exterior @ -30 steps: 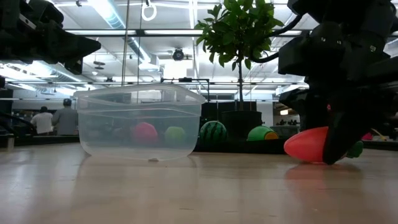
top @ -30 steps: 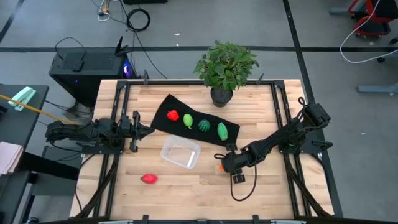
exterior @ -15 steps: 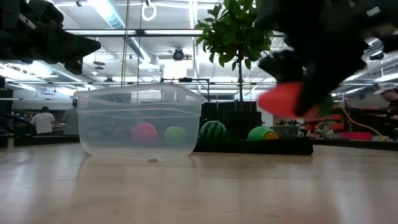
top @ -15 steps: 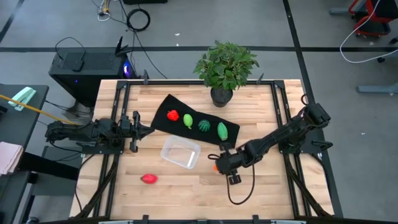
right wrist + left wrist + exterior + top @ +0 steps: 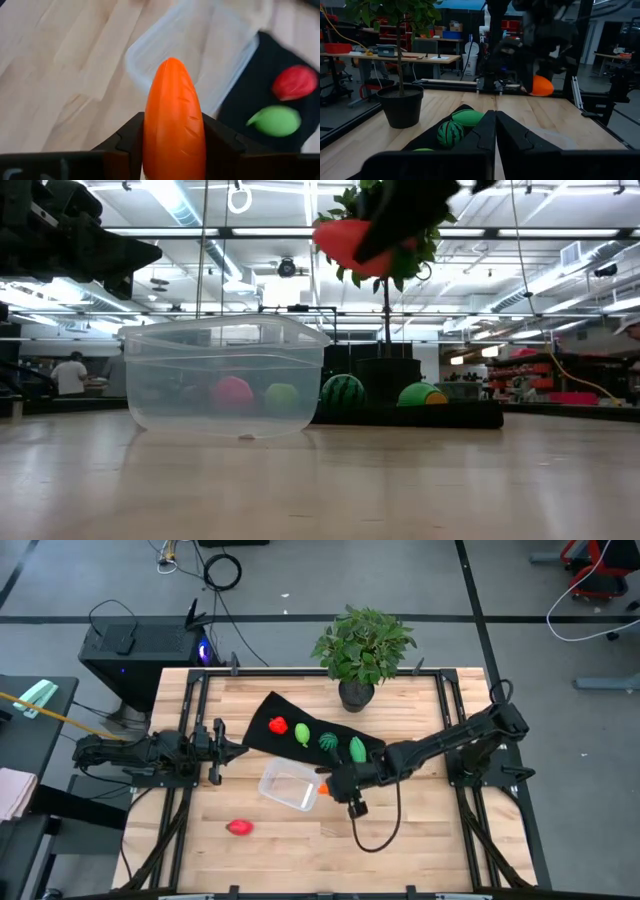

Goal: Pick and placing Produce into tupperware
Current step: Put the orange carrot into the transparent bin

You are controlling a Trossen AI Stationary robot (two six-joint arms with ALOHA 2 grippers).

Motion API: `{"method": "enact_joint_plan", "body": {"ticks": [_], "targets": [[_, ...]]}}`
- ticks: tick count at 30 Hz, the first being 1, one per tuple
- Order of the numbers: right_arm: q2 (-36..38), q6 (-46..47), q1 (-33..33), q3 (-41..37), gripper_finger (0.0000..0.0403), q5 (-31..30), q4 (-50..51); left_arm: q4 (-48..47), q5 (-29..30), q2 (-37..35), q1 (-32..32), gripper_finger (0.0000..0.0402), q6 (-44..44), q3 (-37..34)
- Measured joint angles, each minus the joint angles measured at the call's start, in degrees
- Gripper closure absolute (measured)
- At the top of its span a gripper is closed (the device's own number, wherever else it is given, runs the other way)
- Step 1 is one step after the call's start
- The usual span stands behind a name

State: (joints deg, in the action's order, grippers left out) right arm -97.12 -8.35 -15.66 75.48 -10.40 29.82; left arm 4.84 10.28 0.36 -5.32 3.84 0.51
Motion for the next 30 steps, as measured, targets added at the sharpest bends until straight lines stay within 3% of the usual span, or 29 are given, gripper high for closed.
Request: {"method": "enact_joint_plan", "body": {"ticks": [9,23,30], "targets": [[0.0,-3.0,6.4,0.0,0.0246,6.1,-9.4,0.0,0.0,0.0,0.0,0.0374,0.0,0.0],[-0.8,-6.5,6.6,0.1,0.0248,6.4,-19.4,0.0,0.0,0.0,0.0,0.0383,0.0,0.0],[-6.9,-6.9,6.6,0.1,0.0248,9.7,-24.4,0.1,0.0,0.1,0.0,0.0376,0.0,0.0]]}}
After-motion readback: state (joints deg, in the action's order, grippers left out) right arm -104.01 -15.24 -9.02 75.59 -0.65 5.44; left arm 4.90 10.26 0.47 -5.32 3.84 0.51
